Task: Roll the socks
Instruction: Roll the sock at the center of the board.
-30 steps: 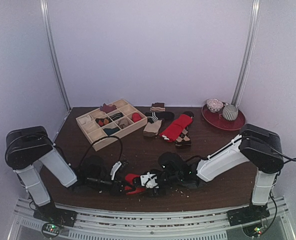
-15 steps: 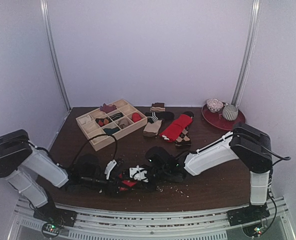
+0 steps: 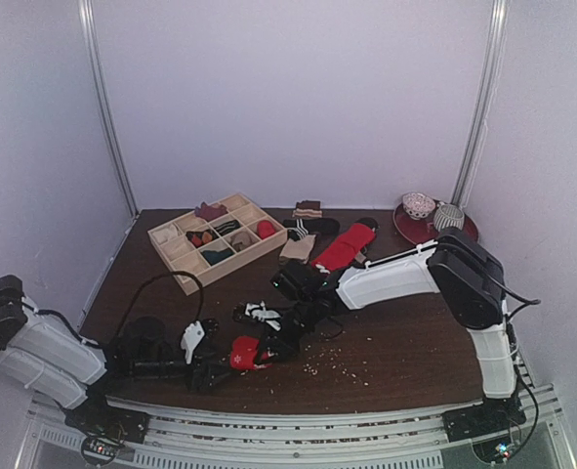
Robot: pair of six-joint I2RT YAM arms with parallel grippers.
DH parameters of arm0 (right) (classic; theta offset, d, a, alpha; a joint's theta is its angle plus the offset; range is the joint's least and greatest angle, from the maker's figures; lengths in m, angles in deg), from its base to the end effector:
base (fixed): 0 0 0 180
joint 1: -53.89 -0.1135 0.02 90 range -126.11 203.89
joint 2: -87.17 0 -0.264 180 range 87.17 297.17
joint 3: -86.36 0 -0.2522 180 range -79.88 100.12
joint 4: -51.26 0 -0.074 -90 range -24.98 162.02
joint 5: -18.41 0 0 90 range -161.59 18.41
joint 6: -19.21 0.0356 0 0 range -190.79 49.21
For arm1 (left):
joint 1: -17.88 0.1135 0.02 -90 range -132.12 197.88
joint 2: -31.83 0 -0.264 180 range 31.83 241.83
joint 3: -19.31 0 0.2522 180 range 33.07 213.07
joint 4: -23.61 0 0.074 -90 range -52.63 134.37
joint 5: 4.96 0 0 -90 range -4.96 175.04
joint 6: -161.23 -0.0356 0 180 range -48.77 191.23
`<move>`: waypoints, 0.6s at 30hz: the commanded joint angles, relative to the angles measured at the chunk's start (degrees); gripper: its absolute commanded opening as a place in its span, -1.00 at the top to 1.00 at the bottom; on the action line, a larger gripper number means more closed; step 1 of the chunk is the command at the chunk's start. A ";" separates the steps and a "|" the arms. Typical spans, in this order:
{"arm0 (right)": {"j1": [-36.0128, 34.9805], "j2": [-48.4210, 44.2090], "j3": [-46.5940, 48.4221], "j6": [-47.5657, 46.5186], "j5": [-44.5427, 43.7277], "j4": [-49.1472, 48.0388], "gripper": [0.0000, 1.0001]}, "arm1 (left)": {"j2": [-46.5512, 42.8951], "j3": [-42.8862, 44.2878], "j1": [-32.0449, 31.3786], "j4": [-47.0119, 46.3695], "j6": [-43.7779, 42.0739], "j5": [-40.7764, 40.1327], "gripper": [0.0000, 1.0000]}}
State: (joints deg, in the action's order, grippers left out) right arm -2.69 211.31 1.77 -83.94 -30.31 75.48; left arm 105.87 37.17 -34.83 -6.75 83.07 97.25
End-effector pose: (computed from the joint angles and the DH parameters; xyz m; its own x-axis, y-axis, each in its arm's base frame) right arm 0.2283 0.3885 0.1304 -0.2355 -0.6674 -0.7065 -0.9240 -0.0716 0.3757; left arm 0.1065 -0.1523 0.1104 -0.4415 0.2487 -0.8621 0.8198 0.5024 -0.2749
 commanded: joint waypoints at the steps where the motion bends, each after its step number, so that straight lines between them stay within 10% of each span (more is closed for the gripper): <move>1: 1.60 6.11 -2.92 5.15 0.14 17.07 0.51 | 6.21 0.29 -0.42 -12.98 -3.50 -0.89 -0.21; 18: 2.65 8.44 -1.85 7.24 3.40 17.38 0.51 | 18.19 6.64 -1.26 -15.88 -6.42 5.43 -0.17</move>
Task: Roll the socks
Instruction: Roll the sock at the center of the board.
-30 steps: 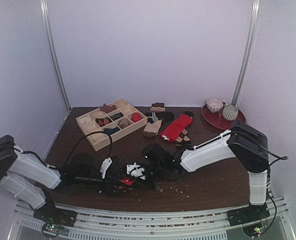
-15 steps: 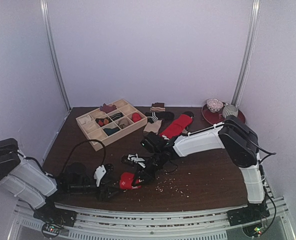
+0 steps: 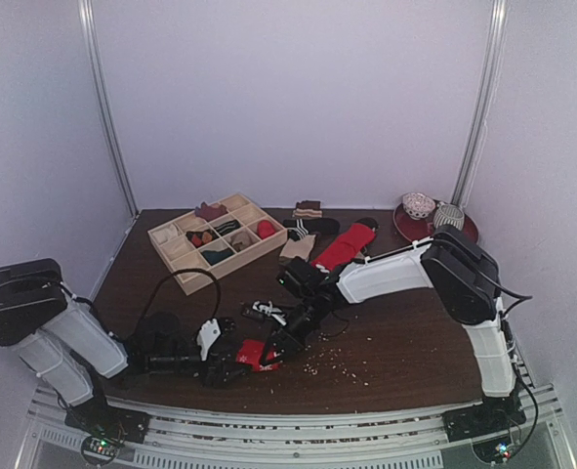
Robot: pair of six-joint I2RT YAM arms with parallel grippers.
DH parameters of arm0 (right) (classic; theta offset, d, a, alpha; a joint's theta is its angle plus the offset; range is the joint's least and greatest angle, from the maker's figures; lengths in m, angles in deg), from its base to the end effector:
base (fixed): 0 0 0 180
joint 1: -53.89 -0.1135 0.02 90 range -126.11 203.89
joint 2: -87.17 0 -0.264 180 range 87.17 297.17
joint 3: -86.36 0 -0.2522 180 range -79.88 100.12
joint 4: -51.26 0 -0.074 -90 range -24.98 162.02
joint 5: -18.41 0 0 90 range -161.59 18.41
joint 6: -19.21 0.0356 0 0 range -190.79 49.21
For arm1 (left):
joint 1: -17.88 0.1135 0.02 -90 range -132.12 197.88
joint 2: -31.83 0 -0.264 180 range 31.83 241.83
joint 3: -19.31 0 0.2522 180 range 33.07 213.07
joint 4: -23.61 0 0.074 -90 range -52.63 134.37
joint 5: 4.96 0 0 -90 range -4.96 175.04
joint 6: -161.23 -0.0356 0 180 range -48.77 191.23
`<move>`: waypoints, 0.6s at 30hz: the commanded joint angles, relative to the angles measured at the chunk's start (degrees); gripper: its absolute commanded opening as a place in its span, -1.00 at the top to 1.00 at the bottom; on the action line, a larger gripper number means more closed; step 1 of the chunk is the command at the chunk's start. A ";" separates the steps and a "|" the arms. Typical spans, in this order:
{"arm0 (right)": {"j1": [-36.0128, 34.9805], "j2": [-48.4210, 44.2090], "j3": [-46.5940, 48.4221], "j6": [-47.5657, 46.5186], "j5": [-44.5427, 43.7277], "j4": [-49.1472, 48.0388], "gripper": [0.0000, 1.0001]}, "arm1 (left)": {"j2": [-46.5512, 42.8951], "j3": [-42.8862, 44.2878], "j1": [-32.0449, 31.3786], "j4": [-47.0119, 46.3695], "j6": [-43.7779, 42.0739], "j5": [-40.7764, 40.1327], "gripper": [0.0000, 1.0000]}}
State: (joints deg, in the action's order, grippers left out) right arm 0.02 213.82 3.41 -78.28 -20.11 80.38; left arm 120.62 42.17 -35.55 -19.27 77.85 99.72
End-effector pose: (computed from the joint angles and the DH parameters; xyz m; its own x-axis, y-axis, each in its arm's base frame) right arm 0.2410 0.3773 0.1185 -0.4028 -0.6895 -0.6020 -0.8019 -0.0512 0.5953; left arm 0.1221 -0.1797 0.1047 -0.3373 0.2675 -0.9026 0.8828 0.4227 -0.2046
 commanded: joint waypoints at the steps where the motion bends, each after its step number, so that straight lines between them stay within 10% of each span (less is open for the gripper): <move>1: -0.07 6.04 -3.44 1.64 -6.76 12.49 0.50 | 4.18 1.70 -0.72 -3.57 -1.09 3.39 -0.15; 6: -0.05 6.36 -3.21 1.58 -6.46 12.48 0.51 | 7.44 5.02 -1.41 -2.78 -1.01 4.21 0.11; 13: -0.09 6.28 -3.20 2.19 -6.82 11.56 0.50 | 8.60 6.85 -1.41 0.65 0.47 4.15 0.99; 18: -0.03 2.10 -4.72 3.82 -7.42 5.59 0.40 | 7.99 7.36 -1.41 8.31 6.46 0.56 1.00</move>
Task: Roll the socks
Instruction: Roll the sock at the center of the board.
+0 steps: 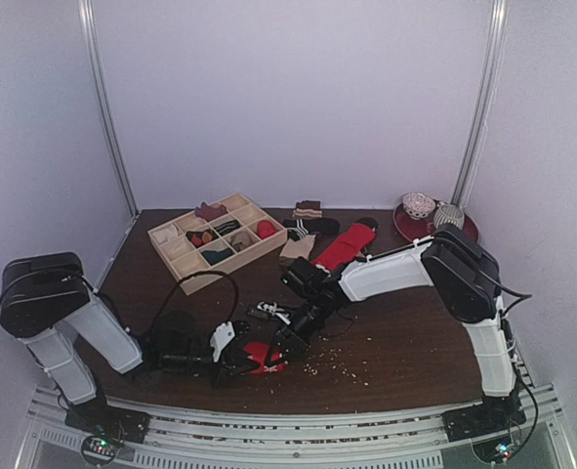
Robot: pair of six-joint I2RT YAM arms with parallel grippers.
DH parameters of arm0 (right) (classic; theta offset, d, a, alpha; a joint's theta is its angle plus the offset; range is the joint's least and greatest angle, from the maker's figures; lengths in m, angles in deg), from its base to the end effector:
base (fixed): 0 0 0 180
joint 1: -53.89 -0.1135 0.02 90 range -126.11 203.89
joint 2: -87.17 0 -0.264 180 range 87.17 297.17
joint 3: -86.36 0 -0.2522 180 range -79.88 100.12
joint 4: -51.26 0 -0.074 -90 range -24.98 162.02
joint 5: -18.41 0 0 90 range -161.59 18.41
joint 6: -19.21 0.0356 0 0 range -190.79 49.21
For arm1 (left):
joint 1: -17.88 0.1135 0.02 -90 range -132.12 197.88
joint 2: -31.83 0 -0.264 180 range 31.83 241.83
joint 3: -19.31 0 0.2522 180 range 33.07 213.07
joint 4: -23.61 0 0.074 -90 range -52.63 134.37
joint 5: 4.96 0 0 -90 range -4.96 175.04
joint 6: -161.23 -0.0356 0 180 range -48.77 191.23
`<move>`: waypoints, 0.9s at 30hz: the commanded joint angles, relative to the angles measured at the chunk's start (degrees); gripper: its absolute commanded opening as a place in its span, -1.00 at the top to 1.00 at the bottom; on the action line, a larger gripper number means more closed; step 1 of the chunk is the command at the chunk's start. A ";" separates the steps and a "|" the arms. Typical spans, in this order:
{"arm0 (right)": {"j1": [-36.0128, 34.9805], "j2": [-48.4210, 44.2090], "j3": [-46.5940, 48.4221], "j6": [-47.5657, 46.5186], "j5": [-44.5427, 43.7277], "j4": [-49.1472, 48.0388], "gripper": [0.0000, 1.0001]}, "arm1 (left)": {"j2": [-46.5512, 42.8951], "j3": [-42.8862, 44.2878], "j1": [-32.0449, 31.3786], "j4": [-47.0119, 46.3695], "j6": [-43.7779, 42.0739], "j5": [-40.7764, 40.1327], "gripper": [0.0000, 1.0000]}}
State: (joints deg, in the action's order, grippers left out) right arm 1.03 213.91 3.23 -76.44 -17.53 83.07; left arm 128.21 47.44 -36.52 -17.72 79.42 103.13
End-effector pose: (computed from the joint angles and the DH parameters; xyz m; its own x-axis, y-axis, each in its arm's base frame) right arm 0.2437 0.3695 0.1159 -0.4600 -0.7031 -0.5423 -0.7487 -0.0211 0.6626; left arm 0.1301 -0.2007 0.0928 -0.3939 0.3176 -0.8625 0.8870 0.3773 -0.2662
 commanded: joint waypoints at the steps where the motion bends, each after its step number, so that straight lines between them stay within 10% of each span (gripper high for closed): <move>1: -1.08 0.01 -5.66 2.48 -10.77 -0.07 0.39 | 0.46 2.52 -0.45 9.63 6.63 -3.82 1.00; 16: -9.56 -32.66 -34.88 -17.53 -42.31 -36.73 0.08 | 0.83 7.75 3.61 32.81 20.84 4.06 1.00; 27: -13.26 -25.13 -30.96 -26.20 -46.84 -33.25 0.01 | 3.07 7.75 3.80 31.53 20.58 6.01 1.00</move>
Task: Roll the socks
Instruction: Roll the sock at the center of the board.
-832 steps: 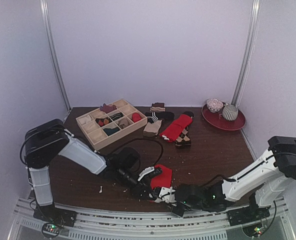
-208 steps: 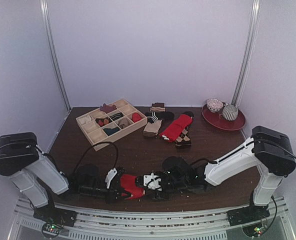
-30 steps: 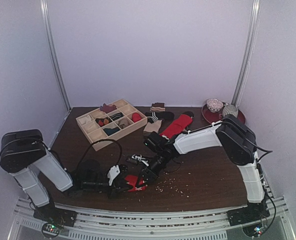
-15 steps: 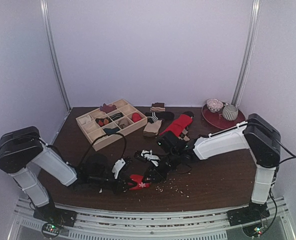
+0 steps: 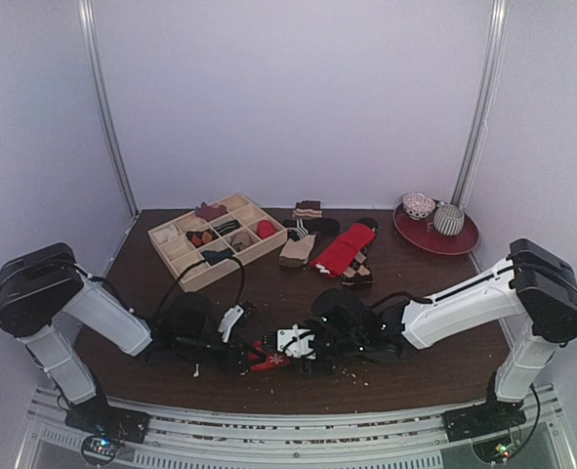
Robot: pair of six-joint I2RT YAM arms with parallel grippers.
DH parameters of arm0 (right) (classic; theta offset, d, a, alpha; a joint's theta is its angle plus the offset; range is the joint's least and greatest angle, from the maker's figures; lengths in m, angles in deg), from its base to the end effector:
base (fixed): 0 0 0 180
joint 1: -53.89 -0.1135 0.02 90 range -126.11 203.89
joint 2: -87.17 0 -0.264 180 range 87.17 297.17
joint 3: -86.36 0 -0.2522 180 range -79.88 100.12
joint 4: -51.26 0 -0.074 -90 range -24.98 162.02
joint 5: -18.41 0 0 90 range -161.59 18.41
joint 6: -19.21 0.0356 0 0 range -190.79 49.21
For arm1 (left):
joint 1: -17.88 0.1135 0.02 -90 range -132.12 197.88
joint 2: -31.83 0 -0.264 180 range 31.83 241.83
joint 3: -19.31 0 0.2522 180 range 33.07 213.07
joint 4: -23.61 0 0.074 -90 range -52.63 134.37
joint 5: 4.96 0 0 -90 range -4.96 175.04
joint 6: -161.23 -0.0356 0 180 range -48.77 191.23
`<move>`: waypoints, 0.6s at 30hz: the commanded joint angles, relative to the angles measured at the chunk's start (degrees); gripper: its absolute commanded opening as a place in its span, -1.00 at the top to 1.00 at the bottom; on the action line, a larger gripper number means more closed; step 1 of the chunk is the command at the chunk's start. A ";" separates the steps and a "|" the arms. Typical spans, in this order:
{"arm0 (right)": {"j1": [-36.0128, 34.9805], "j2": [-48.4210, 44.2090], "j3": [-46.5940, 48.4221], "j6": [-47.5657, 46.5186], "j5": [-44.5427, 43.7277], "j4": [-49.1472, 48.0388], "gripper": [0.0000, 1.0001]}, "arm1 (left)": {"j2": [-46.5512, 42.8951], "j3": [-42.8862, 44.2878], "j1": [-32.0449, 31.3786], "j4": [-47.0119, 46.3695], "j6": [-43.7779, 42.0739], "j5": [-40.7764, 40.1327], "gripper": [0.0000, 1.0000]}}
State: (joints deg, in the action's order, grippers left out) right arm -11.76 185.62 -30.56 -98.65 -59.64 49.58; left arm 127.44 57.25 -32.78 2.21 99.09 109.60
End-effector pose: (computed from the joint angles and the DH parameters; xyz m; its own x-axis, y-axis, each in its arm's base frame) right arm 0.1397 0.3265 0.1683 0.2475 -0.5619 -0.7893 -0.9577 -0.0183 -0.2873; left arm 0.1575 -0.2155 0.1002 -0.7595 0.2562 -0.5979 0.6345 0.4944 -0.5942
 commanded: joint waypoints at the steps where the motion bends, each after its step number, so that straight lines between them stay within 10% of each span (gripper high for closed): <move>1: -0.53 3.98 3.30 -4.54 -5.44 0.42 0.01 | 3.98 -2.15 0.03 11.36 0.90 -0.34 1.00; 18: 1.00 14.77 6.15 0.94 -2.10 5.84 0.38 | 2.44 -2.20 0.03 9.74 -2.10 1.30 1.00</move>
State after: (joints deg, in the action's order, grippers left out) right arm -11.74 196.36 -24.03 -102.52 -63.62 50.02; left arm 128.88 57.10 -32.45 -0.21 99.09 111.65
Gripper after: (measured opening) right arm 0.343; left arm 0.064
